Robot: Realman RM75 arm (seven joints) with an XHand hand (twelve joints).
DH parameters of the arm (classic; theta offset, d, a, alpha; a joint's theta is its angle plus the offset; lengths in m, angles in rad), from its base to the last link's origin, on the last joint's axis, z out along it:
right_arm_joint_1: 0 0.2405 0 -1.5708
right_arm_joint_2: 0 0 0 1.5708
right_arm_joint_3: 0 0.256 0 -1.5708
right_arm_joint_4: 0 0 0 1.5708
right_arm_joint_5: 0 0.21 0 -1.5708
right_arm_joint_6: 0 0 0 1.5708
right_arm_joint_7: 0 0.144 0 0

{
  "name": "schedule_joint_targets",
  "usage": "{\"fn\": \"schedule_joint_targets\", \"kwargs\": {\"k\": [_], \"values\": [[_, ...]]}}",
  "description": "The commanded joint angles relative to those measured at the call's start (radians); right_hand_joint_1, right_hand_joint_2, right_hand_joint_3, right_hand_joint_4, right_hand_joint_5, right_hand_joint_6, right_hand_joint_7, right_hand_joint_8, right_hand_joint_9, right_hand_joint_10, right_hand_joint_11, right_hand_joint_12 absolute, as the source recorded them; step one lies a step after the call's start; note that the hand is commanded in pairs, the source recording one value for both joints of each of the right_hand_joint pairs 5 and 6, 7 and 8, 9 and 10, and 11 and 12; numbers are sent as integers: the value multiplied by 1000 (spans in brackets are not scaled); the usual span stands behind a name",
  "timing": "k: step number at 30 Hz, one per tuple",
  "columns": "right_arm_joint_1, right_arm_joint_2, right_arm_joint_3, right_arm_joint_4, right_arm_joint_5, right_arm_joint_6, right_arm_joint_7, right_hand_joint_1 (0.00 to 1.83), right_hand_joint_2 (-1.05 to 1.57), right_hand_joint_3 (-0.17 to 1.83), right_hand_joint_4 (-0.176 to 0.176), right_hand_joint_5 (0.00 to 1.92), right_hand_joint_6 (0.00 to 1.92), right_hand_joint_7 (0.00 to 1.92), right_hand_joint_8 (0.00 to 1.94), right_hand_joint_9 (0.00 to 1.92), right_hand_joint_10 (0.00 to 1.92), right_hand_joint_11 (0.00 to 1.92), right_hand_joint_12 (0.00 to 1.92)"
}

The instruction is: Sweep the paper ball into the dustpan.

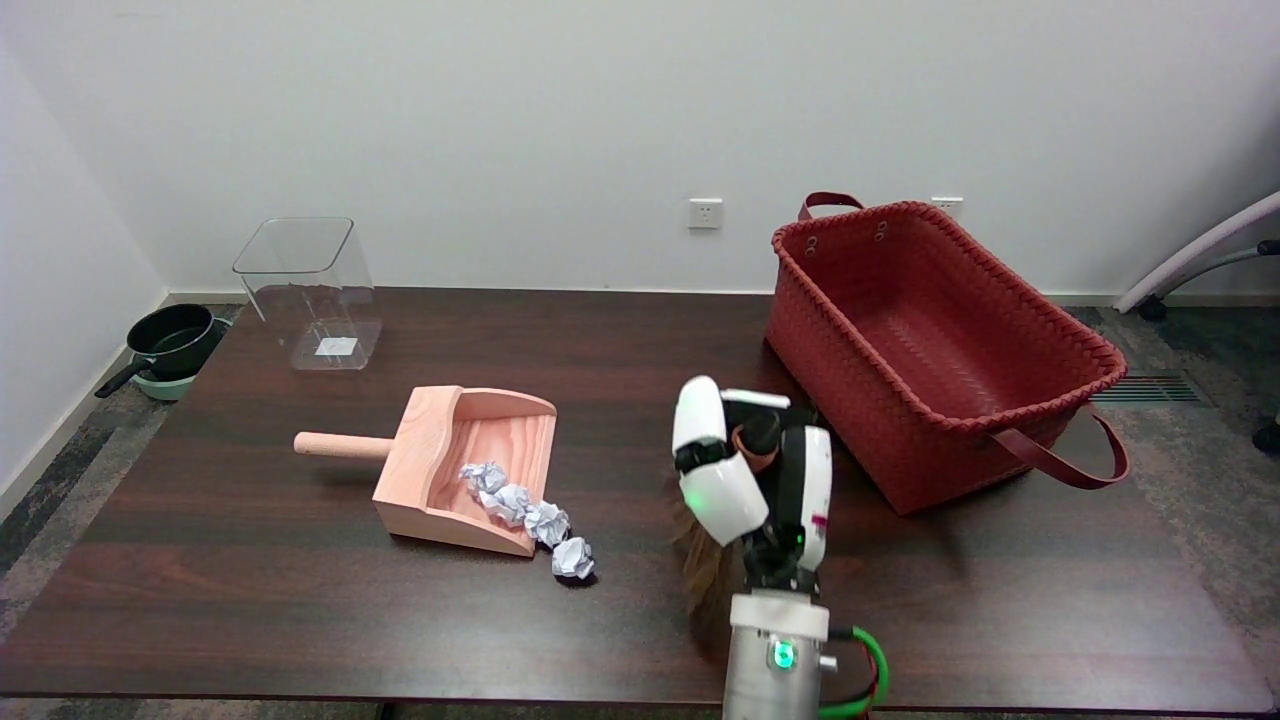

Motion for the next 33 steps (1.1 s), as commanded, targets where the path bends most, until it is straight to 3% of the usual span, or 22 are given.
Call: {"fn": "schedule_joint_targets", "kwargs": {"k": [1, 15, 33], "values": [[-70, -86, -83, 154, 71, -208, -1, 948, 1571, 1327, 0, 1920, 1920, 1920, 1920, 1920, 1920, 1920, 1920], [68, -97, -100, 233, 102, -148, -1, 932, 1571, 1359, 0, 1920, 1920, 1920, 1920, 1920, 1920, 1920, 1920], [337, -96, -102, 357, 78, 282, 0, 886, 1571, 1357, 0, 1920, 1920, 1920, 1920, 1920, 1920, 1920, 1920]]}}
